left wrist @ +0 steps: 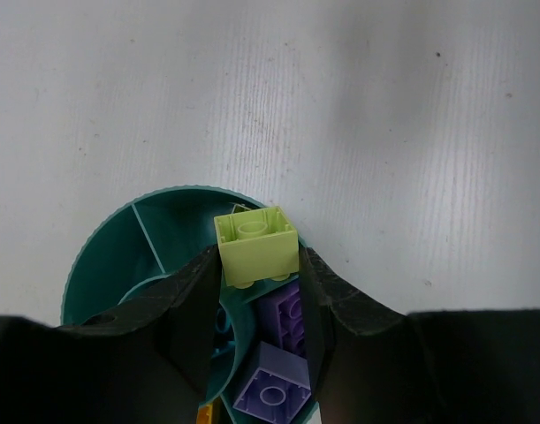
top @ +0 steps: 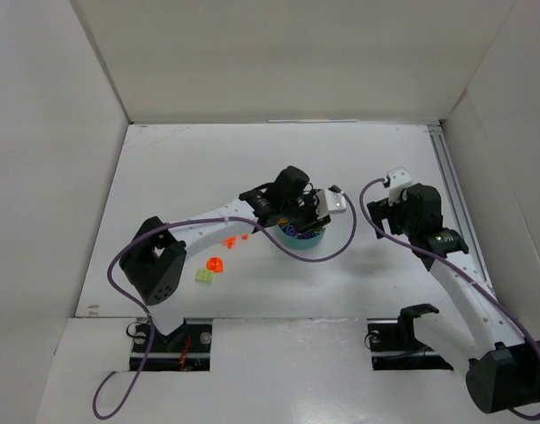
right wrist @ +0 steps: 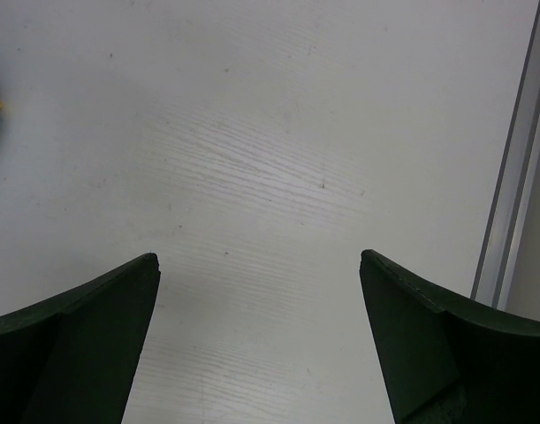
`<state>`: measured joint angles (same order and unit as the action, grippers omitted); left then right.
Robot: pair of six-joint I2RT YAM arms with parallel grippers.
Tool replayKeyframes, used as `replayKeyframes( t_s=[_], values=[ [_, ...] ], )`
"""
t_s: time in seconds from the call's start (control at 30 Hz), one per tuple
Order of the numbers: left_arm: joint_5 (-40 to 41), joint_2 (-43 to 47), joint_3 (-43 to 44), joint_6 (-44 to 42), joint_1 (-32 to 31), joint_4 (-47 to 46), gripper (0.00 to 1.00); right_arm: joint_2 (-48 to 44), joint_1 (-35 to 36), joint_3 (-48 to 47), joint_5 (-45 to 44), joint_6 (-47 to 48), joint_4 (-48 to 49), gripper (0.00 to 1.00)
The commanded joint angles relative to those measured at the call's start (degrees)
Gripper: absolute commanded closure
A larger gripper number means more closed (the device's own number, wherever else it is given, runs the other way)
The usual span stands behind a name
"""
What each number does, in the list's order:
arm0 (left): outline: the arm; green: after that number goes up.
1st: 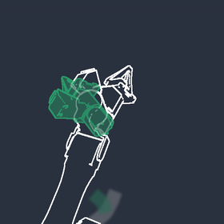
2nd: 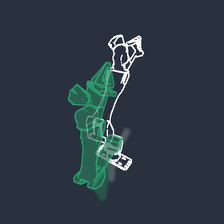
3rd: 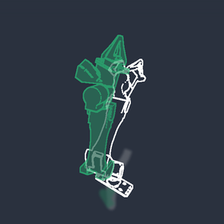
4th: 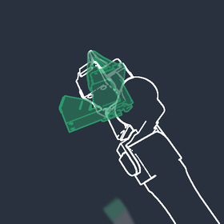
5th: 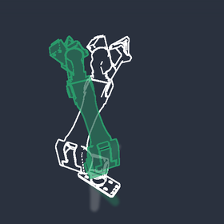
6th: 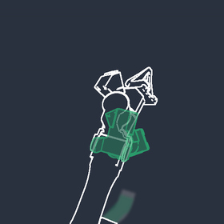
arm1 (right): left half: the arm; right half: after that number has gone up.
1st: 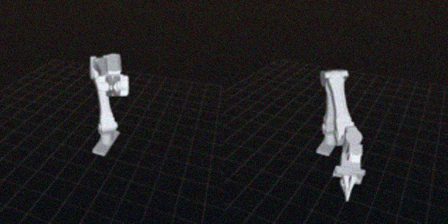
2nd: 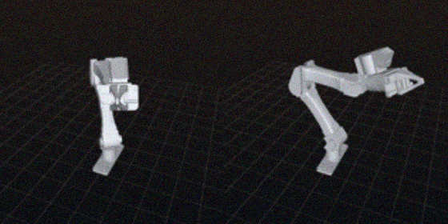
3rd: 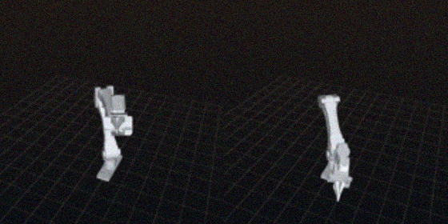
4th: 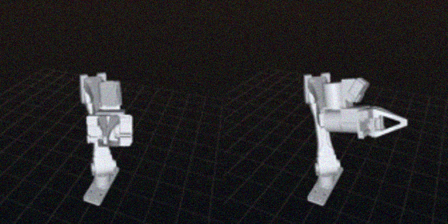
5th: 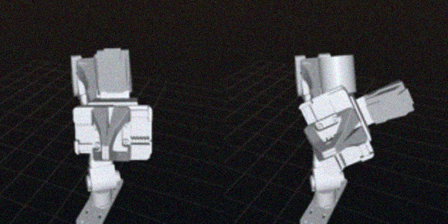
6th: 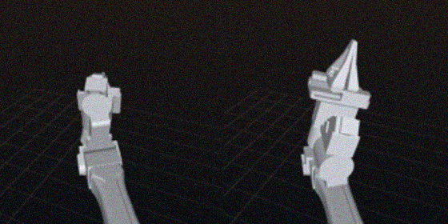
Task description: Sort the legos into containers by color
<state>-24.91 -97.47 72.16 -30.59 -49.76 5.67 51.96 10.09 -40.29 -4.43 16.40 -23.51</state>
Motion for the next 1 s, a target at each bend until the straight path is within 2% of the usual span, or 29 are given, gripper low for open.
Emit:
replayKeyframes(
  t_s=[0.0, 0.47, 0.7, 0.87, 0.9, 0.93, 0.97],
  values=[
    [-1.5, 1.1, 3.1, -2.0, 0.1, 0.8, 0.67, -0.6, -0.5, 0.2, 0.8, 0.6, 2.9, 0.01],
    [3.0, -1.8, 5.9, -0.4, 0.1, 0.8, 0.63, -0.1, -0.5, 0.2, 1.3, 0.6, 2.9, 0.01],
    [4.6, -1.8, 5.9, 0.1, 0.1, 0.8, 0.49, -0.1, -0.5, 0.2, 1.9, 0.6, 3.5, 0.01],
    [4.6, -0.7, 5.9, 1.4, 0.1, -0.2, 0.47, -0.8, -0.5, 0.2, 3.5, 2.5, 4.0, 0.01],
    [4.6, 0.1, 5.9, 1.4, 0.1, -0.2, 0.43, -0.8, -0.5, 0.8, 4.6, 2.5, 4.0, 0.01],
    [4.6, 0.6, 5.9, 2.0, 0.1, -0.7, 0.32, -1.7, -0.5, 0.8, 4.6, 3.4, 4.6, 0.01],
    [4.6, 2.2, 5.4, 3.0, 0.1, -1.9, 0.27, -2.2, -0.5, 1.5, 5.6, 3.4, 5.4, 0.01]
  ],
)
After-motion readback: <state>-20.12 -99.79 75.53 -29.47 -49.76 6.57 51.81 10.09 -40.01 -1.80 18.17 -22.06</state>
